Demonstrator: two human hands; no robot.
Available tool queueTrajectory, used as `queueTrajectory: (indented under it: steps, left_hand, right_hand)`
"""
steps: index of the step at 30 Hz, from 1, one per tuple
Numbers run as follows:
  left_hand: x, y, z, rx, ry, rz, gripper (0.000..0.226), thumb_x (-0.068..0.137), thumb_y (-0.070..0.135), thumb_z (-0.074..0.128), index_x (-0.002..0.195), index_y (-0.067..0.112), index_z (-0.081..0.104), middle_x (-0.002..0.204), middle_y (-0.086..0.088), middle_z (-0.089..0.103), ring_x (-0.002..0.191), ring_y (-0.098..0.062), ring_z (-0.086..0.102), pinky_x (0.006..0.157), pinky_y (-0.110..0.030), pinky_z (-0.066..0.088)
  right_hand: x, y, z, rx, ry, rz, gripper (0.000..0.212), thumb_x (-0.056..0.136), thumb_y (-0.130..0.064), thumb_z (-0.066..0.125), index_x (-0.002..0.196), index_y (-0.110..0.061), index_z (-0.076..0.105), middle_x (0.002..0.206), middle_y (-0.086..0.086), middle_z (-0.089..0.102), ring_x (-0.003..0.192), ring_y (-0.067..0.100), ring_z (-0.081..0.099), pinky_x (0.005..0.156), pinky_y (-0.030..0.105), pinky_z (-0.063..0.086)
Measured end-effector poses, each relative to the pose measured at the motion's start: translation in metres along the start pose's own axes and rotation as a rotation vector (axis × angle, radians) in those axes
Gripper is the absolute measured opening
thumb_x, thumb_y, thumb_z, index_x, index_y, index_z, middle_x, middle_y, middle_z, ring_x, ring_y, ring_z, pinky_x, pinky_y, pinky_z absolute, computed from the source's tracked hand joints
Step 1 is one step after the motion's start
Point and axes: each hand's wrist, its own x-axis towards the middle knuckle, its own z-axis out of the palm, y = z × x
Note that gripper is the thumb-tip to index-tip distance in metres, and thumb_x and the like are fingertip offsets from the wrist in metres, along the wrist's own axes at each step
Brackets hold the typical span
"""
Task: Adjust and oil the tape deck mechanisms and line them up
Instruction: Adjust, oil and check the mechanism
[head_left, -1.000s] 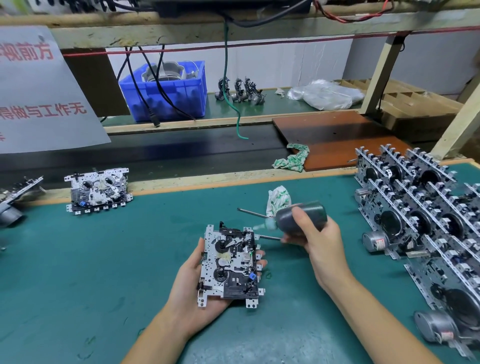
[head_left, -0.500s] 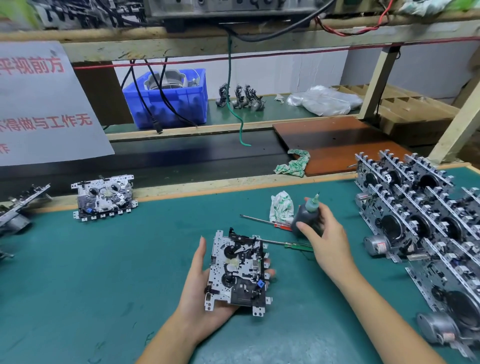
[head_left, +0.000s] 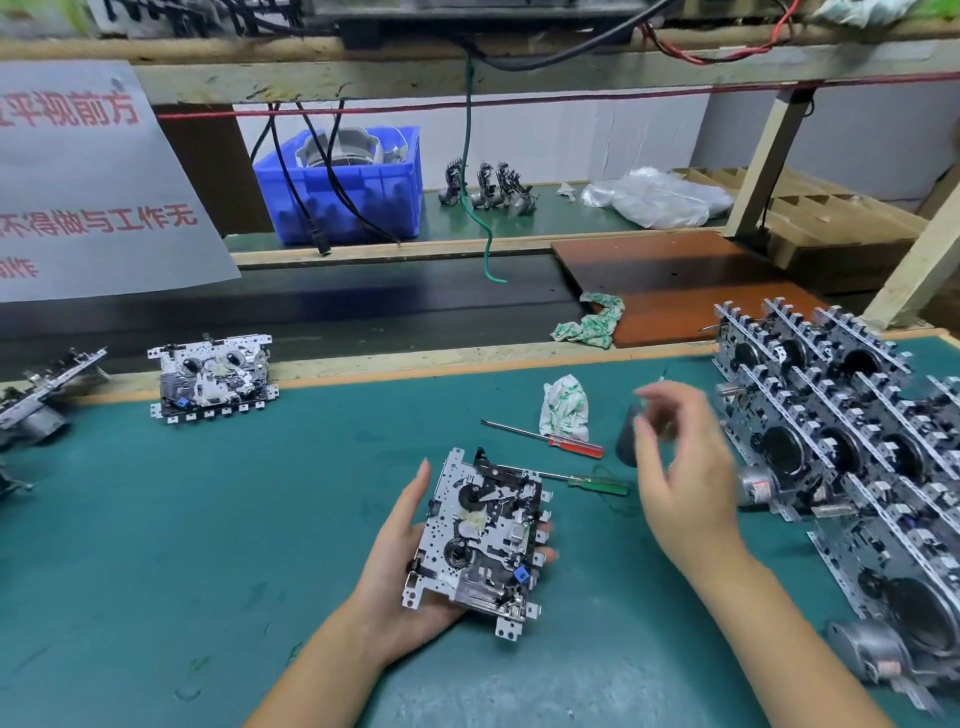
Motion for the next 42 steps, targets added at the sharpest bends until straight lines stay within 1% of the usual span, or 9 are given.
queueTrajectory:
  steps: [5, 10, 14, 19, 23, 27, 32, 38, 42]
  left_hand:
    - [-0.003, 0.002, 0.003, 0.136, -0.018, -0.089, 0.067, 0.078, 0.059, 0.061, 0.121, 0.008, 0.065, 0.126, -0.021, 0.060, 0.114, -0.036, 0.059, 0.094, -0.041, 0.049]
    - [0.002, 0.007, 0.002, 0.361, 0.093, -0.207, 0.089, 0.065, 0.081, 0.057, 0.113, 0.007, 0.067, 0.121, -0.014, 0.063, 0.109, -0.030, 0.061, 0.095, -0.042, 0.049]
    - [0.007, 0.017, -0.001, 0.380, 0.128, -0.224, 0.099, 0.061, 0.090, 0.037, 0.079, -0.002, 0.067, 0.091, -0.022, 0.063, 0.083, -0.030, 0.059, 0.091, -0.042, 0.045]
    - [0.001, 0.023, -0.008, 0.323, 0.249, -0.031, 0.092, 0.077, 0.078, 0.028, 0.113, 0.004, 0.070, 0.111, -0.022, 0.067, 0.097, -0.031, 0.069, 0.087, -0.045, 0.054]
    - [-0.030, 0.008, 0.003, 1.264, 0.786, 0.375, 0.073, 0.066, 0.093, 0.025, 0.082, 0.031, 0.059, 0.072, 0.012, 0.065, 0.058, 0.001, 0.057, 0.061, -0.027, 0.046]
    - [-0.048, -0.022, 0.005, 1.965, 0.683, 0.237, 0.071, 0.049, 0.095, 0.006, 0.077, 0.039, 0.041, 0.072, 0.018, 0.055, 0.080, -0.002, 0.057, 0.061, -0.022, 0.036]
    - [-0.041, -0.025, 0.006, 2.049, 0.693, 0.354, 0.078, 0.046, 0.095, 0.011, 0.081, 0.038, 0.049, 0.077, 0.014, 0.061, 0.086, -0.008, 0.059, 0.064, -0.020, 0.036]
    - [-0.035, -0.037, 0.010, 1.948, 0.792, 0.603, 0.058, 0.056, 0.081, 0.040, 0.050, 0.024, 0.043, 0.040, 0.003, 0.051, 0.039, -0.016, 0.053, 0.038, -0.025, 0.038]
    - [-0.035, -0.041, 0.012, 1.874, 0.843, 0.652, 0.058, 0.052, 0.074, 0.046, 0.043, 0.017, 0.047, 0.033, 0.001, 0.043, 0.031, -0.022, 0.047, 0.032, -0.025, 0.035]
  right_hand:
    - [-0.025, -0.008, -0.010, -0.276, -0.784, -0.291, 0.057, 0.087, -0.011, 0.047, 0.139, -0.028, 0.033, 0.130, -0.011, 0.040, 0.125, 0.008, 0.033, 0.107, 0.022, 0.024]
    - [-0.027, -0.007, -0.030, -0.345, -0.927, -0.269, 0.058, 0.074, -0.074, 0.041, 0.118, -0.035, 0.044, 0.113, -0.019, 0.046, 0.109, 0.003, 0.040, 0.097, 0.017, 0.028]
    - [-0.034, -0.003, -0.032, -0.407, -0.776, -0.387, 0.057, 0.071, -0.076, 0.040, 0.083, -0.025, 0.060, 0.079, -0.013, 0.056, 0.076, 0.010, 0.056, 0.073, 0.019, 0.041]
    - [-0.054, 0.001, -0.023, -0.370, -0.521, -0.333, 0.053, 0.073, -0.074, 0.044, 0.066, -0.022, 0.052, 0.065, -0.012, 0.049, 0.060, 0.011, 0.049, 0.067, 0.025, 0.033]
    - [-0.061, -0.001, -0.018, -0.373, -0.456, -0.325, 0.053, 0.075, -0.071, 0.045, 0.065, -0.019, 0.051, 0.066, -0.010, 0.048, 0.061, 0.013, 0.048, 0.065, 0.026, 0.032]
    - [-0.063, -0.004, -0.016, -0.399, -0.451, -0.363, 0.053, 0.076, -0.067, 0.047, 0.068, -0.017, 0.057, 0.067, -0.007, 0.053, 0.064, 0.017, 0.053, 0.068, 0.026, 0.034]
    - [-0.064, -0.006, -0.014, -0.396, -0.398, -0.400, 0.053, 0.079, -0.064, 0.047, 0.061, -0.015, 0.056, 0.059, -0.005, 0.051, 0.057, 0.018, 0.050, 0.071, 0.025, 0.035]
    - [-0.064, -0.005, -0.013, -0.384, -0.411, -0.406, 0.052, 0.080, -0.064, 0.045, 0.060, -0.017, 0.052, 0.060, -0.007, 0.049, 0.060, 0.016, 0.047, 0.070, 0.022, 0.031]
    - [-0.065, -0.003, -0.017, -0.244, -0.491, -0.368, 0.051, 0.072, -0.066, 0.057, 0.060, -0.018, 0.042, 0.061, -0.008, 0.039, 0.061, 0.014, 0.038, 0.063, 0.022, 0.030]
